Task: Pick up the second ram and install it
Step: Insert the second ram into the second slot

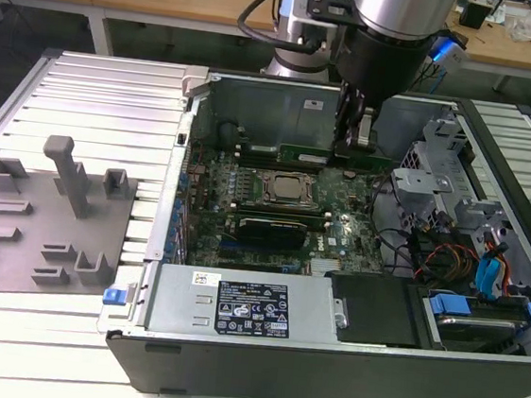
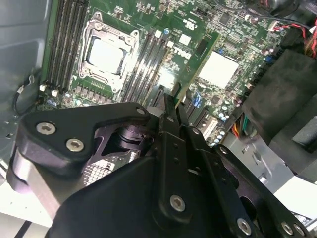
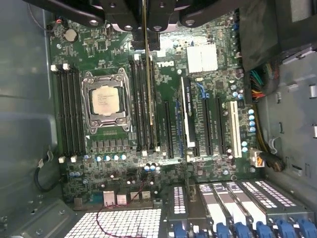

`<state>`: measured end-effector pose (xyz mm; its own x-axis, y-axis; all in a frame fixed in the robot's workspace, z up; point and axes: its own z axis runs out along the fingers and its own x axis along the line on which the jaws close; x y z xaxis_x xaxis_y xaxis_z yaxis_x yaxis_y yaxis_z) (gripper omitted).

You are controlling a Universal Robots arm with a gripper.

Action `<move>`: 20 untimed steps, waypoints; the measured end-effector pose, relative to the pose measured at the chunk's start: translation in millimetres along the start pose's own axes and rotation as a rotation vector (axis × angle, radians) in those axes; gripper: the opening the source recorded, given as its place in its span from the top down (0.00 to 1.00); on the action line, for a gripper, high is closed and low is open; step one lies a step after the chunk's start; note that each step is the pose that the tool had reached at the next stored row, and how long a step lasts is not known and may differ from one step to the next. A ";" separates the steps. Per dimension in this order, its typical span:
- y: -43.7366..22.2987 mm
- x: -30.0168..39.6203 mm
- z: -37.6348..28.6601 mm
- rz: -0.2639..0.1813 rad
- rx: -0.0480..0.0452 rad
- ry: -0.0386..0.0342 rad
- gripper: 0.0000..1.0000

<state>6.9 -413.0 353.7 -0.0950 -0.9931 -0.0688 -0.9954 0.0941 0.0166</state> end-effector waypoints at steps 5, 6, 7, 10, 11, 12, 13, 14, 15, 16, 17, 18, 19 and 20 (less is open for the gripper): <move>0.6 0.6 11.6 0.000 -0.0003 -0.0028 0.86; 0.6 0.7 11.9 0.000 -0.0003 -0.0028 0.86; 0.6 0.7 12.1 0.000 -0.0003 -0.0028 0.86; 0.5 0.8 13.7 0.000 -0.0003 -0.0030 0.86; 0.5 0.8 14.4 0.000 -0.0003 -0.0028 0.86; 0.5 0.9 14.9 0.000 -0.0003 -0.0028 0.86; 0.5 0.9 15.2 0.000 -0.0003 -0.0028 0.86; 0.5 1.0 15.9 0.000 -0.0004 -0.0028 0.86; 0.5 1.0 16.6 0.000 -0.0003 -0.0028 0.86; 0.5 1.0 17.3 0.000 -0.0003 -0.0029 0.86; 0.5 1.1 18.0 0.000 -0.0003 -0.0029 0.86; 0.4 1.2 19.0 0.000 -0.0004 -0.0028 0.86; 0.4 1.2 20.1 0.000 -0.0003 -0.0028 0.86; 0.4 1.3 21.5 0.000 -0.0003 -0.0029 0.86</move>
<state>6.1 -412.7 332.1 -0.0949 -0.9929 -0.0717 -0.9954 0.0939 0.0169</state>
